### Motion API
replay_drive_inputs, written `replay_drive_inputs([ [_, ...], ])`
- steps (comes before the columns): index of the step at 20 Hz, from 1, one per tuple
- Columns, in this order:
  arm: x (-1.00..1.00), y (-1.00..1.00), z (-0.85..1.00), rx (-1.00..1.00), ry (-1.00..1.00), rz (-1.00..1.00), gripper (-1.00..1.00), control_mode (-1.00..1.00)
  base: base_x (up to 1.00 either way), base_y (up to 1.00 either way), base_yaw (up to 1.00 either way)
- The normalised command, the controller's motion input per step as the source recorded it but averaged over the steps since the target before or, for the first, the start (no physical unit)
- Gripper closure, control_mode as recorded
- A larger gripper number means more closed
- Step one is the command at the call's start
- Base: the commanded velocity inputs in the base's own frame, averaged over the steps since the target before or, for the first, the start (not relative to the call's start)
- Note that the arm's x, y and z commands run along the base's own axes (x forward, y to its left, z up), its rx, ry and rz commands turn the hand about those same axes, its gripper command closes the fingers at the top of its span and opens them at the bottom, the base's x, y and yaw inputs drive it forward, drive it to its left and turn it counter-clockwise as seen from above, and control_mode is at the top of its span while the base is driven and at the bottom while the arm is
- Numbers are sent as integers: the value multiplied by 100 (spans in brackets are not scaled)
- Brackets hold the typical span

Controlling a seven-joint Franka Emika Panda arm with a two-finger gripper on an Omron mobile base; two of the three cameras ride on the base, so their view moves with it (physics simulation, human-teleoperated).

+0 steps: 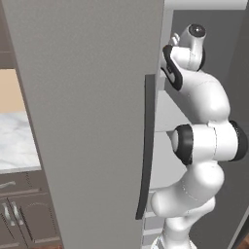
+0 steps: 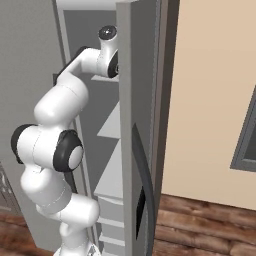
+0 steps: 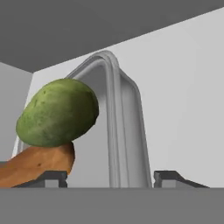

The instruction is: Take the cucumber and potato out of the freezer and place them in the tupperware container on the counter. Then put the tupperware containing the vegetables back in the freezer.

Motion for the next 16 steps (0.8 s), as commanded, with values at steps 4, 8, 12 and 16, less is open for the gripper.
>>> replay_drive_inputs([
  [4, 22, 0, -4, 0, -1, 0, -100, -100, 0, 0, 0],
  [8, -4, 0, 0, 0, -8, 0, -100, -100, 0, 0, 0],
  [12, -52, 0, 0, 0, -19, 0, -100, -100, 0, 0, 0],
  [16, -90, 0, 0, 0, -28, 0, -100, -100, 0, 0, 0],
])
